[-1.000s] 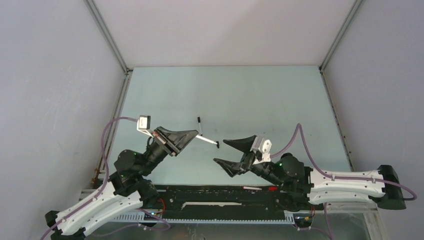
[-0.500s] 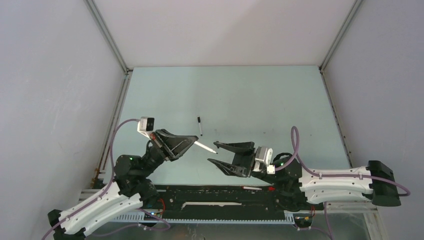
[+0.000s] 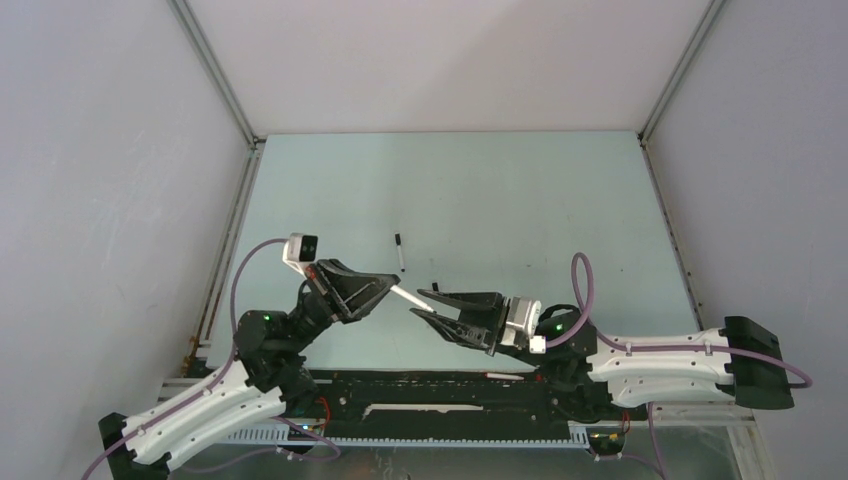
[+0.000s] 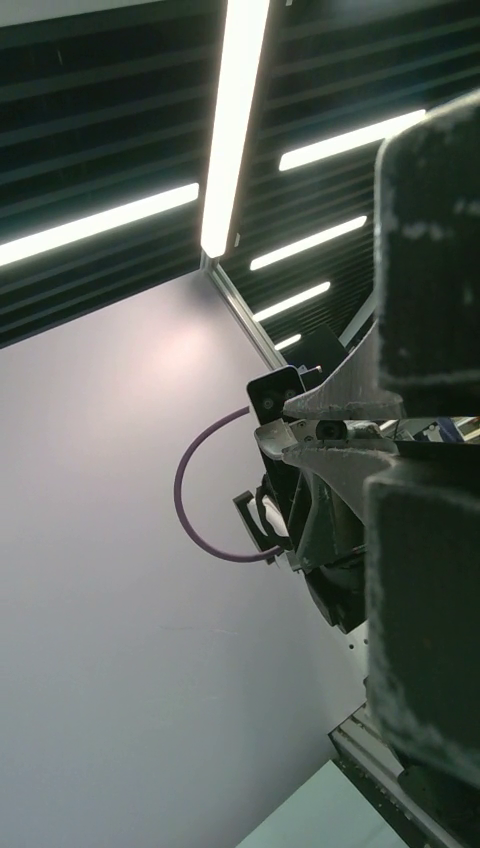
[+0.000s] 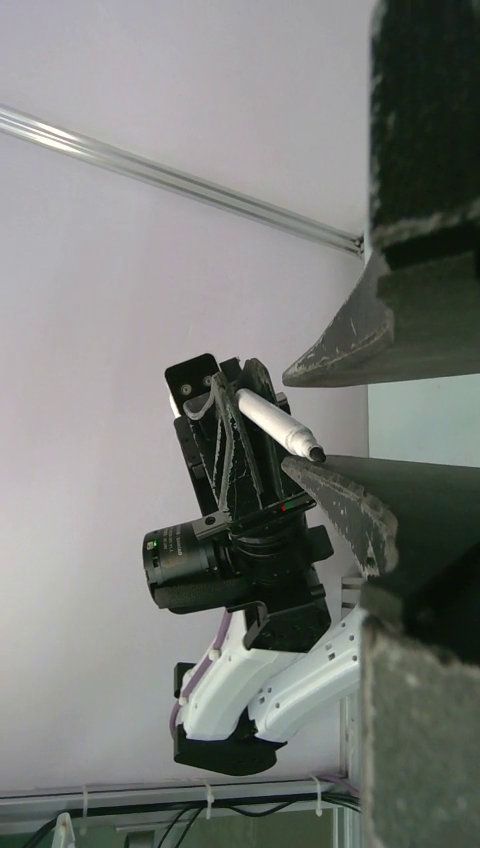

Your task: Insert the pens into the pen caps

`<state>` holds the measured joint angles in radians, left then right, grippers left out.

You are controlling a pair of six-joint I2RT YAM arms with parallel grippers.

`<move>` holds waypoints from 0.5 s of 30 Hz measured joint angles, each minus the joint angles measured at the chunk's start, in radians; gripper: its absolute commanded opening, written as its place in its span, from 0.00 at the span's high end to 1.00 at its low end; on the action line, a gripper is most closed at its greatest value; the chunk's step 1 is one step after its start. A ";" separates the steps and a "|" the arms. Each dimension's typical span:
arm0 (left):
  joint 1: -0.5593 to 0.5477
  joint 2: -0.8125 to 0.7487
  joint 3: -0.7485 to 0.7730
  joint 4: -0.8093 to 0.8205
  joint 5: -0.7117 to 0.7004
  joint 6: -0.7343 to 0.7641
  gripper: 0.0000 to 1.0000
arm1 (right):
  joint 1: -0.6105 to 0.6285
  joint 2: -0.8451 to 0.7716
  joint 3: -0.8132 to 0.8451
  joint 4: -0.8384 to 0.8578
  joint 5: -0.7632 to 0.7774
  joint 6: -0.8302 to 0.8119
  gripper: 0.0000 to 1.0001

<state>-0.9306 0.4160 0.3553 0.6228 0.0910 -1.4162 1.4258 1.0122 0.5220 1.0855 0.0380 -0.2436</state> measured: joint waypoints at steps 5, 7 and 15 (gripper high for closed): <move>0.000 0.003 -0.008 0.014 0.000 -0.008 1.00 | 0.000 0.000 0.004 0.003 0.000 0.000 0.70; 0.000 0.003 -0.012 0.016 0.000 -0.009 1.00 | 0.000 0.000 0.006 0.003 0.000 0.000 0.70; 0.000 0.004 -0.013 0.024 -0.002 -0.010 1.00 | 0.008 0.000 0.015 -0.002 0.007 -0.003 0.89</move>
<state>-0.9306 0.4198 0.3420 0.6464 0.0895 -1.4258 1.4338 1.0126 0.5369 1.0832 0.0448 -0.2466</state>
